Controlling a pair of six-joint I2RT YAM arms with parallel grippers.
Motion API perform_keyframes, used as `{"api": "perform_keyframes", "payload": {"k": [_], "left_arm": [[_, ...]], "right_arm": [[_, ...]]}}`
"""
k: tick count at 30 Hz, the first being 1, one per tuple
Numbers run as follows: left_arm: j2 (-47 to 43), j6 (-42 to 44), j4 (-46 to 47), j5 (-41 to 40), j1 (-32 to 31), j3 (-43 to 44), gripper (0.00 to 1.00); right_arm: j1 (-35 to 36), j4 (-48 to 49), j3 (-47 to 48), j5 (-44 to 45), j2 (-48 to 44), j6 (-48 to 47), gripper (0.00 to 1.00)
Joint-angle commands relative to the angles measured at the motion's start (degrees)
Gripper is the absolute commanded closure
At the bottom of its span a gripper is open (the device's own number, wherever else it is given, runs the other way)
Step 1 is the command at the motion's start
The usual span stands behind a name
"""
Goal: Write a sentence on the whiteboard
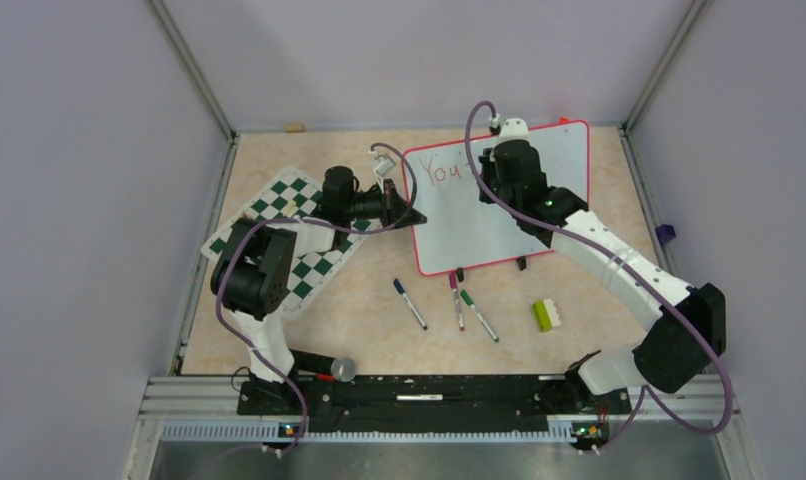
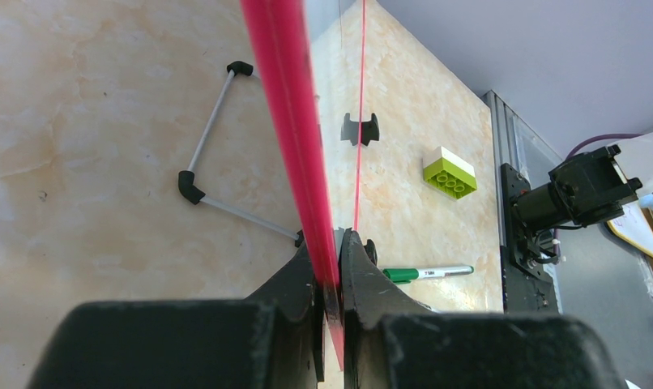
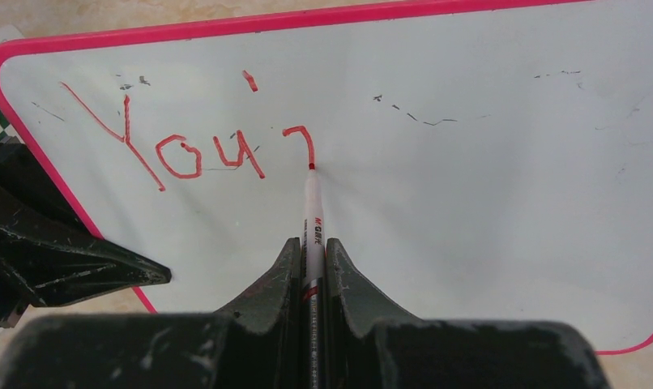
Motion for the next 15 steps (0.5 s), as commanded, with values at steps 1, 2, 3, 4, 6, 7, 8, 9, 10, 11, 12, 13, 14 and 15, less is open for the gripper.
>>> {"api": "perform_keyframes", "payload": {"k": [1, 2, 3, 4, 6, 7, 8, 9, 10, 11, 12, 13, 14, 15], "left_arm": [[1.04, 9.82, -1.02, -0.05, -0.99, -2.37, 1.00], [1.06, 9.78, -1.02, -0.05, -0.98, -2.39, 1.00], [1.06, 9.82, -1.02, -0.05, -0.99, -2.33, 1.00], [1.03, 9.82, -1.02, -0.10, -0.99, -2.37, 1.00], [1.04, 9.82, -1.02, -0.05, -0.94, -2.33, 1.00], [0.98, 9.82, -1.02, -0.07, -0.99, -2.33, 1.00], [1.05, 9.82, -1.02, -0.09, -0.98, -2.33, 1.00], [1.01, 9.82, -1.02, -0.10, -0.99, -2.33, 1.00], [1.12, 9.82, -1.02, -0.08, -0.96, -2.33, 1.00], [1.14, 9.82, -1.02, -0.06, -0.96, -2.33, 1.00], [1.14, 9.78, -1.02, -0.05, -0.98, -2.33, 1.00], [1.17, 9.82, -1.02, -0.03, -0.96, -2.33, 1.00], [1.09, 9.82, -1.02, 0.03, -0.91, -2.33, 1.00], [1.14, 9.82, -1.02, -0.01, -0.96, -2.33, 1.00]], "right_arm": [[-0.90, 0.83, 2.23, 0.81, 0.67, 0.18, 1.00], [-0.95, 0.80, 2.54, 0.79, 0.90, 0.12, 1.00], [-0.91, 0.79, 2.82, 0.79, 1.12, -0.01, 1.00], [-0.95, 0.80, 3.20, 0.90, 1.26, -0.16, 1.00], [-0.94, 0.83, 3.74, 1.16, 1.58, -0.36, 1.00], [-0.94, 0.80, 4.04, 1.25, 1.71, -0.46, 1.00], [-0.90, 0.80, 4.24, 1.29, 1.84, -0.50, 1.00], [-0.93, 0.80, 4.53, 1.41, 1.95, -0.57, 1.00], [-0.97, 0.79, 4.74, 1.50, 2.11, -0.65, 1.00], [-0.98, 0.81, 4.95, 1.53, 2.21, -0.73, 1.00], [-0.97, 0.79, 5.22, 1.59, 2.24, -0.80, 1.00], [-0.98, 0.79, 5.33, 1.72, 2.38, -0.90, 1.00], [-0.97, 0.79, 5.46, 1.77, 2.45, -0.87, 1.00], [-0.98, 0.79, 5.63, 2.01, 2.64, -0.92, 1.00]]}}
